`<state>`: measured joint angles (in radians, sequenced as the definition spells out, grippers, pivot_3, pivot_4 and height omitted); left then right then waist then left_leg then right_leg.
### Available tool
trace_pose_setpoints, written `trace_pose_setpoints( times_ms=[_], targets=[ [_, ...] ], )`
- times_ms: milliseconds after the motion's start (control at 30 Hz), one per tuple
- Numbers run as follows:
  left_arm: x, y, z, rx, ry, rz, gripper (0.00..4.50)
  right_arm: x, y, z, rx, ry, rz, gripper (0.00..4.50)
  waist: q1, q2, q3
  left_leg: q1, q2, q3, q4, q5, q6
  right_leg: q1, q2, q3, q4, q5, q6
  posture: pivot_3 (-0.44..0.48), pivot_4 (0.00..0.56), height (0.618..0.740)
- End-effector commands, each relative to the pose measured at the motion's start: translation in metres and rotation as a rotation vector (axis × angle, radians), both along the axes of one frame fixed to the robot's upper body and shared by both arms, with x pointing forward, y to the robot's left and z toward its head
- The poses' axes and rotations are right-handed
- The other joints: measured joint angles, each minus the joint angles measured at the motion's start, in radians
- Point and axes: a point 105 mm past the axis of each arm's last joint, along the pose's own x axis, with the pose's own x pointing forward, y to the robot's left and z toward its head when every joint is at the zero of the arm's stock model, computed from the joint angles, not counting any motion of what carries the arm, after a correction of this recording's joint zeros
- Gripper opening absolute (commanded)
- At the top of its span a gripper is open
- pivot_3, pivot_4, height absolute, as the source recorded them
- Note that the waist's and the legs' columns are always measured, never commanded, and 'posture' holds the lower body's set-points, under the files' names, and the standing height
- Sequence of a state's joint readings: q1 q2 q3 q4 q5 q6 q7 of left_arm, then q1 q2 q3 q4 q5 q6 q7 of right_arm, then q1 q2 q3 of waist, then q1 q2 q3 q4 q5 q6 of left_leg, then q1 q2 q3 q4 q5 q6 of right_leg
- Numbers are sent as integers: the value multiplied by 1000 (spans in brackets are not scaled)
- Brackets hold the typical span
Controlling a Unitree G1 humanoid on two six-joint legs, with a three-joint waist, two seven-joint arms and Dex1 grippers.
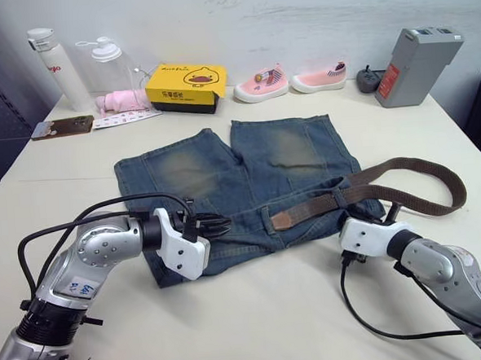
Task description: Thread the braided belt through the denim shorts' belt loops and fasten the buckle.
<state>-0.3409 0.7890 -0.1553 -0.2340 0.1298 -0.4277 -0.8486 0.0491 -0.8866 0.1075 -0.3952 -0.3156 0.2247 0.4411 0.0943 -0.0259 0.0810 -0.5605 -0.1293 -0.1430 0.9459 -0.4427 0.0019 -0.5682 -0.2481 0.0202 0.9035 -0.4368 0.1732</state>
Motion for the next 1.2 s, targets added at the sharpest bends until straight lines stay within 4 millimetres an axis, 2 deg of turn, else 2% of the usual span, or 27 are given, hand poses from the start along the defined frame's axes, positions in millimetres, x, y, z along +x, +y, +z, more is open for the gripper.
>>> trace_pose_setpoints(
  times_ms=[33, 133, 200, 300, 400, 500, 567, 700, 767, 800, 833, 933, 1067, 1200],
  targets=[
    [2, -8, 13, -79, -23, 0, 755, -9, -12, -23, -16, 107, -42, 2461, -2, -1, -1, 0, 0, 0, 0, 0, 0, 0, 0, 0, 0, 0, 0, 0, 150, 618],
    [5, -23, 18, -161, 56, -17, 755, -11, -7, -23, -2, 111, -25, 3765, -3, -2, -2, 0, 0, -1, 0, 0, 0, 0, 0, -1, 0, 0, 0, 0, 150, 618],
    [5, -28, 18, -179, 92, -24, 755, -12, -5, -23, 7, 115, -17, 4471, -5, -3, -3, 0, 0, -2, 0, 0, 0, 1, 0, -2, -1, 0, 0, 0, 150, 618],
    [21, -47, 25, -306, 242, -18, 755, -15, -1, -21, 14, 112, -1, 4471, -13, -4, -6, 1, 1, -3, 0, 0, 0, 1, 0, -3, -2, 0, 0, 0, 150, 618],
    [36, -50, 26, -278, 223, -3, 755, -24, -1, -16, 38, 139, 18, 4471, -18, -5, -7, 0, 0, -6, -1, 1, -1, 1, 0, -5, -2, 0, 0, 0, 150, 618],
    [39, -49, 31, -306, 243, -2, 755, -31, 4, 4, 110, 145, 58, 4471, -22, -4, -8, -1, 3, -4, -1, 2, -3, 1, -2, -8, -4, -1, 2, 0, 150, 618],
    [35, -39, 31, -336, 289, 18, 755, -36, 5, 23, 181, 164, 88, 4471, -25, -3, -8, -1, 3, -4, -1, 2, -4, 0, -3, -9, -4, -1, 2, 0, 150, 618],
    [30, -22, 33, -387, 338, 67, 755, -43, 31, 55, 558, 269, 113, 4471, -48, 2, -3, -1, 3, -5, -2, 2, -3, 0, -3, -11, -5, -1, 2, 0, 150, 618],
    [26, -15, 35, -413, 349, 96, 755, -48, 52, 60, 791, 427, 135, 4471, -54, 3, -1, -2, 7, -5, -2, 3, -4, 0, -4, -11, -8, -1, 2, 0, 150, 618],
    [25, -13, 35, -418, 352, 106, 755, -49, 58, 62, 849, 485, 135, 4471, -55, 3, -1, -2, 7, -6, -2, 4, -5, 0, -4, -12, -9, -1, 2, 0, 150, 618],
    [23, -10, 35, -418, 349, 120, 755, -44, 65, 62, 997, 579, 105, 4471, -53, 3, -1, -2, 10, -6, -2, 4, -6, 0, -4, -11, -10, -2, 1, 0, 150, 618],
    [19, -7, 34, -419, 336, 149, 755, -38, 85, 63, 1220, 764, 86, 4471, -48, 2, -1, -2, 12, -9, -3, 5, -7, 1, -3, -11, -10, -1, 1, 0, 150, 618],
    [16, -6, 36, -440, 327, 175, 755, -19, 90, 63, 1498, 850, -33, 4471, -36, 4, -1, -3, 8, -11, -2, 6, -11, -1, -3, -8, -2, -1, -2, 0, 150, 618],
    [13, -7, 36, -450, 328, 185, 755, -15, 91, 53, 1613, 931, -207, 4471, -46, 5, -1, -3, 2, -7, -1, 6, -9, -2, -5, 9, 1, -6, -11, 0, 150, 618]
  ],
)
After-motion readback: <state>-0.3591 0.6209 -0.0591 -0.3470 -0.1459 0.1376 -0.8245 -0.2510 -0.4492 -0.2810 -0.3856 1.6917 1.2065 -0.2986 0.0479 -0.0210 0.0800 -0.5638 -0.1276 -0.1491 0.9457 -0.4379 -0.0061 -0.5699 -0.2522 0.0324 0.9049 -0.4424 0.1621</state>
